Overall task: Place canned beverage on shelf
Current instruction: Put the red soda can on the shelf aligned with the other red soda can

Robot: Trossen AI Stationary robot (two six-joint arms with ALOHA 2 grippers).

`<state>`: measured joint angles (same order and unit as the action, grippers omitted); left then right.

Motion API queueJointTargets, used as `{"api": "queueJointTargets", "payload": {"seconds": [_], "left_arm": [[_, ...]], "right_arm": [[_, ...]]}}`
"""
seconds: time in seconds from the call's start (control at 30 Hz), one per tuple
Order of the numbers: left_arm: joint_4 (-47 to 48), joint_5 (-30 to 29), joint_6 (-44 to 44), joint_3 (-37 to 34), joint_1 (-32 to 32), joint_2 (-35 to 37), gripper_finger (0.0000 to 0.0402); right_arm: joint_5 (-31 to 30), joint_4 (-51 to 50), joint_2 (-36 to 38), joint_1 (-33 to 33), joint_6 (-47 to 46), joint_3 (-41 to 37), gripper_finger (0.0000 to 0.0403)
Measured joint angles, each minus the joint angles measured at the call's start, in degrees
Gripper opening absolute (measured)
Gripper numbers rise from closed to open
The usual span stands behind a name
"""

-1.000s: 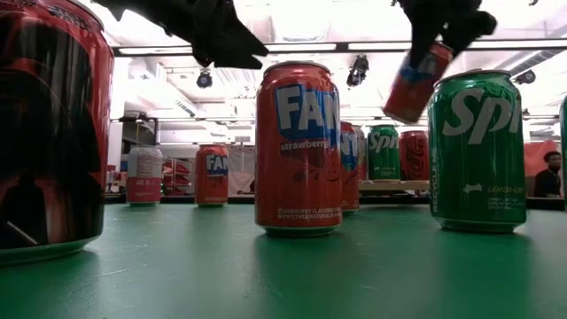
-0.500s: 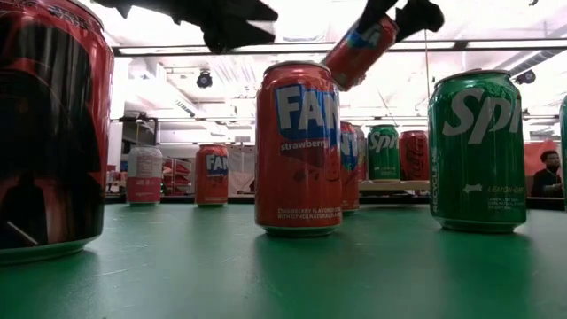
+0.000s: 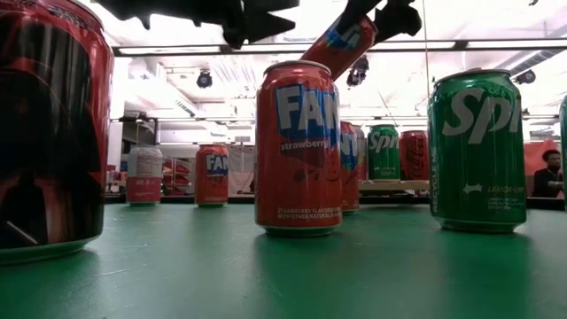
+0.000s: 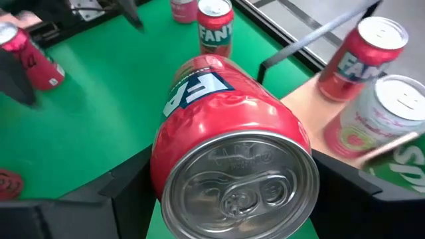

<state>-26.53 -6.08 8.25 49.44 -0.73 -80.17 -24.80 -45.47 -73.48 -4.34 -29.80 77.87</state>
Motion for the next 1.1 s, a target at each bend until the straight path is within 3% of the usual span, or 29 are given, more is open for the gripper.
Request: {"api": "queueJointTargets", "payload": {"seconds": [0.33,0.87,1.1], "left_arm": [[0.2,-6.7,5.3,4.4,0.0,-6.8,0.0311],[0.8,-6.9,6.2,5.0,0.0,-7.3,0.0313],[0.7,-7.7,6.2,4.9,0.0,-7.5,0.0386]], "right_arm": [[-0.1,0.0,-0.9,0.0,0.5,0.1,0.0292],[-0.3,0.0,-0.9,0.2,2.1,0.1,0.0292],[-0.3,0.0,-0.9,0.3,2.0,0.1,0.0292]]}}
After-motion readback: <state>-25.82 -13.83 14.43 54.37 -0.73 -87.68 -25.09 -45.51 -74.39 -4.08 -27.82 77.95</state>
